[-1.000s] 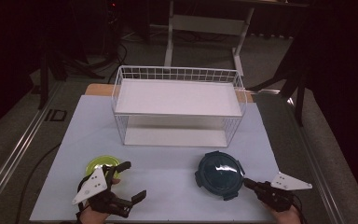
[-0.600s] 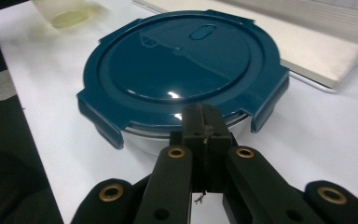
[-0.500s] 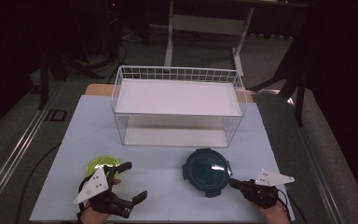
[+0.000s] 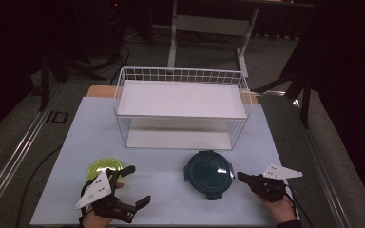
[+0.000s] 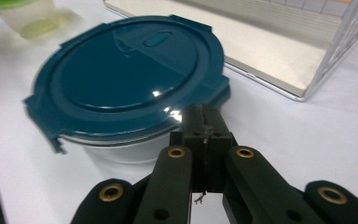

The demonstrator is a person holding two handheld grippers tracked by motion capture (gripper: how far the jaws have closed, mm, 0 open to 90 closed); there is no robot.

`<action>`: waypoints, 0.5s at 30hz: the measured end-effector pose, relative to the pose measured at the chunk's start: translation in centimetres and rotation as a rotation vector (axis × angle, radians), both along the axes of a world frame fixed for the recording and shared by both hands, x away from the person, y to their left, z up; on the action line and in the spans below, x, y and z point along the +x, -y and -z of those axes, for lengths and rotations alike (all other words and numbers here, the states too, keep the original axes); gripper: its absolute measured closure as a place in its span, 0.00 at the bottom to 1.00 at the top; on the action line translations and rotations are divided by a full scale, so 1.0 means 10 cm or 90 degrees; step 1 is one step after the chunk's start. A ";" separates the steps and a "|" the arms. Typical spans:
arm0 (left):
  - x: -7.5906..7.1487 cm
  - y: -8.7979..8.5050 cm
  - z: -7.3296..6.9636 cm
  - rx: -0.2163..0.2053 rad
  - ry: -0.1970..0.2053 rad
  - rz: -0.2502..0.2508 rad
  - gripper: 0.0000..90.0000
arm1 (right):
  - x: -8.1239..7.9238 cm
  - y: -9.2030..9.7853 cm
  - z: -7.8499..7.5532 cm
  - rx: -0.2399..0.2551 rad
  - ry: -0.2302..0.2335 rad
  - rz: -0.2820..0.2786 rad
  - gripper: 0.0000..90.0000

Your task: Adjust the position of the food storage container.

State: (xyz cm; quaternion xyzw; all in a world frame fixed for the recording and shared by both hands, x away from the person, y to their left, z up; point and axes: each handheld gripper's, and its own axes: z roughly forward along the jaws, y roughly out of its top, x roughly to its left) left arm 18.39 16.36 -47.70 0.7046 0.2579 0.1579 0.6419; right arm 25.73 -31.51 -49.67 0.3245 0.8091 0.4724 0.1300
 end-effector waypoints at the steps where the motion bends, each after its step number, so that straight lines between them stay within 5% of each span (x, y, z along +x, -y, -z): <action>1: 0.00 0.00 0.00 -0.001 0.000 0.000 0.00 | 0.02 -0.01 0.01 -0.003 0.000 0.000 1.00; 8: 0.01 0.00 0.01 -0.002 -0.003 0.001 0.00 | 0.12 -0.07 0.09 -0.023 -0.018 -0.004 1.00; 15: 0.02 0.04 0.02 0.003 -0.009 0.008 0.00 | 0.12 -0.14 0.11 -0.009 -0.030 -0.010 1.00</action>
